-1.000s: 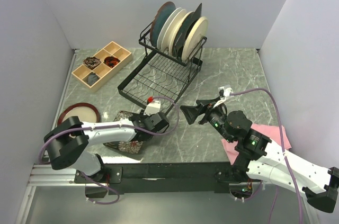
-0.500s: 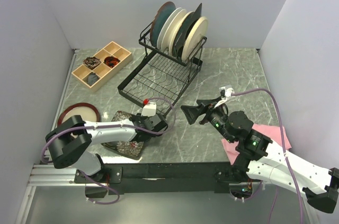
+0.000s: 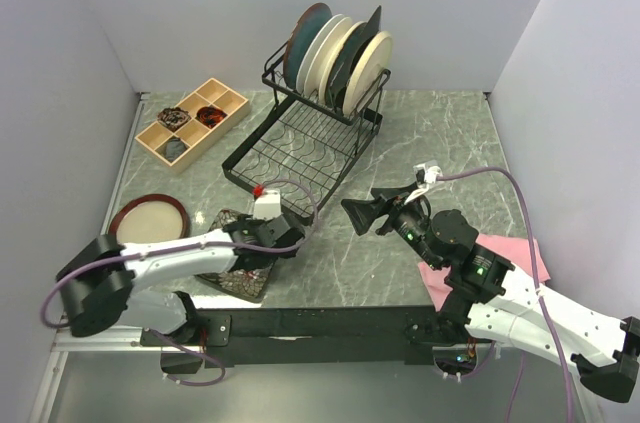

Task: Unload the plates from the dish rack
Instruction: Place the plate at the center of the board, then unload the plate from the dish rack.

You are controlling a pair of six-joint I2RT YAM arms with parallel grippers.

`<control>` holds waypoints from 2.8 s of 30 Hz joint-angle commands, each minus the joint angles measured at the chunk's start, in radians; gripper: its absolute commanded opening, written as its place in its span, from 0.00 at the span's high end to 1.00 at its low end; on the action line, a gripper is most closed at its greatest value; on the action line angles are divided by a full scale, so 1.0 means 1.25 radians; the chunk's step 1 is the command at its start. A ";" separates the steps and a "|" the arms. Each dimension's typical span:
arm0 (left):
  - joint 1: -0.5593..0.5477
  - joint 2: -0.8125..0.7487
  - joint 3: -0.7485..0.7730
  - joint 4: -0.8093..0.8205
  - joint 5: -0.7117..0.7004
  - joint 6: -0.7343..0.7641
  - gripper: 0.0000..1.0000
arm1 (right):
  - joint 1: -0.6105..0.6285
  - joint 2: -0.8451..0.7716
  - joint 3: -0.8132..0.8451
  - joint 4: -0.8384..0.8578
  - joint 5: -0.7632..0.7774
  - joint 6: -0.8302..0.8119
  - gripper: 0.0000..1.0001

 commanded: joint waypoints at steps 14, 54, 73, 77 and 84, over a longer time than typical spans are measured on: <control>-0.001 -0.361 -0.027 0.365 0.201 0.250 0.00 | 0.005 0.032 0.035 0.004 0.020 -0.003 0.00; 0.650 0.265 0.834 0.488 1.005 0.520 0.38 | 0.006 0.014 0.034 0.007 -0.021 0.000 0.00; 0.650 0.475 1.010 0.462 1.064 0.557 0.53 | 0.005 0.015 0.035 0.005 -0.003 -0.012 0.00; 0.650 0.497 1.020 0.472 1.059 0.563 0.58 | 0.006 0.019 0.036 0.003 -0.005 -0.011 0.00; 0.650 0.540 1.068 0.465 1.111 0.569 0.62 | 0.006 0.025 0.036 0.005 -0.003 -0.011 0.00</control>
